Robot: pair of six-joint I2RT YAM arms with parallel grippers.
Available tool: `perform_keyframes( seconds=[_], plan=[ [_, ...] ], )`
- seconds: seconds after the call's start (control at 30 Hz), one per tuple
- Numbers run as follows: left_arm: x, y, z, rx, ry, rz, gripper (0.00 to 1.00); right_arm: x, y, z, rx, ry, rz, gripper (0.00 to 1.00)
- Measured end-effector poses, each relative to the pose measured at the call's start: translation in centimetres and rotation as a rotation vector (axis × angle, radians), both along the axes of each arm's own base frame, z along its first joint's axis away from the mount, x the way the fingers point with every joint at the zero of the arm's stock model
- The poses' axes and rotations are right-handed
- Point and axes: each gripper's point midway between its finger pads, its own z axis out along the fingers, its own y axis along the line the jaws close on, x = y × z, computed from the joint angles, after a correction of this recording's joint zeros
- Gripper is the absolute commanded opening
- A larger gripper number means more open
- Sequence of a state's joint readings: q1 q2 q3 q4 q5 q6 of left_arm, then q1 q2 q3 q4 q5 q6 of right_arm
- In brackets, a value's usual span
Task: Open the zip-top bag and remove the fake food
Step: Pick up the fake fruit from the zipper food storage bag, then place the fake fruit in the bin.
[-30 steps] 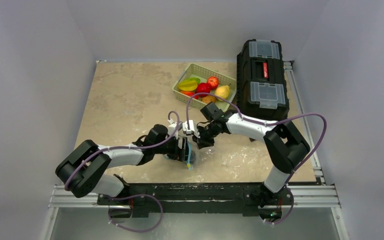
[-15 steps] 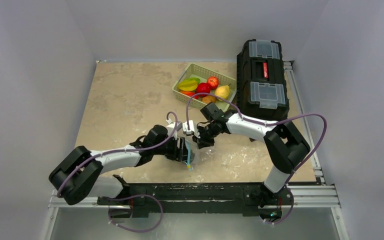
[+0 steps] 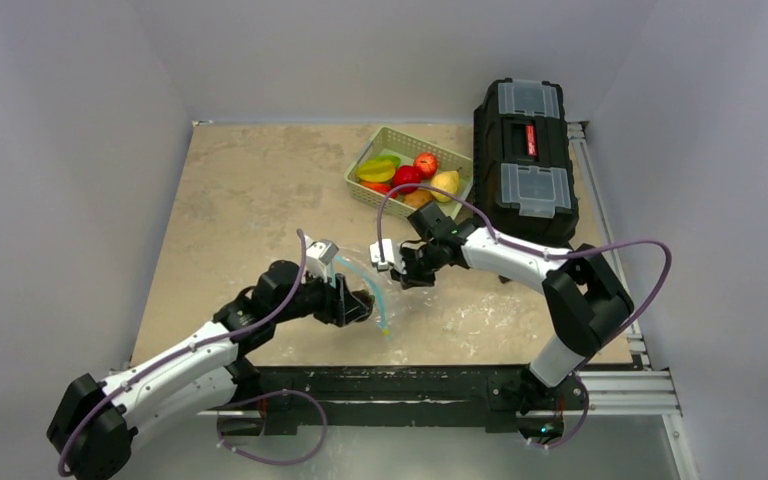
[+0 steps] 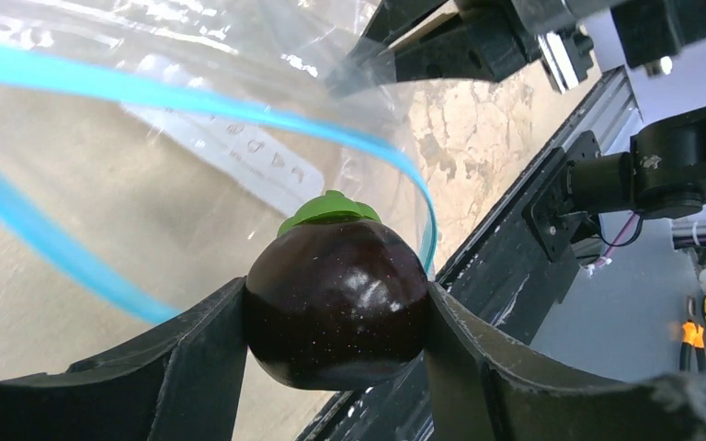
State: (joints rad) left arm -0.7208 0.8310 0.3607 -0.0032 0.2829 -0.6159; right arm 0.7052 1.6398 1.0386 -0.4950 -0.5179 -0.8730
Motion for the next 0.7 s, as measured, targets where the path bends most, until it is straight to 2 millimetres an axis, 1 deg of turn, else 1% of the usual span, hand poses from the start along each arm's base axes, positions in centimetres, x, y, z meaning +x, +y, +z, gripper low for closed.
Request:
perform_keyframes(
  seconds=[0.1, 0.23, 0.33, 0.43, 0.5, 0.7],
  plan=[
    [-0.3, 0.9, 0.1, 0.018, -0.008, 0.023, 0.0, 0.4, -0.6, -0.1, -0.009, -0.008, -0.002, 0.0],
    [-0.7, 2.3, 0.2, 0.047, -0.015, 0.058, 0.0, 1.2, -2.0, 0.0, -0.015, -0.016, -0.025, 0.0],
    [-1.1, 3.4, 0.0, 0.076, -0.021, 0.08, 0.0, 2.0, -3.2, 0.5, -0.014, -0.032, -0.048, 0.0],
    [-1.5, 4.3, 0.2, 0.1, -0.024, 0.096, 0.0, 2.5, -4.0, 1.1, -0.01, -0.052, -0.057, 0.0],
    [-1.6, 4.7, 0.7, 0.105, -0.03, 0.106, 0.0, 2.6, -4.2, 1.3, -0.012, -0.059, -0.052, 0.0],
    [-1.7, 5.7, 3.5, 0.093, -0.092, 0.133, 0.0, 2.4, -4.5, 1.0, -0.03, -0.062, -0.036, 0.0]
  ],
)
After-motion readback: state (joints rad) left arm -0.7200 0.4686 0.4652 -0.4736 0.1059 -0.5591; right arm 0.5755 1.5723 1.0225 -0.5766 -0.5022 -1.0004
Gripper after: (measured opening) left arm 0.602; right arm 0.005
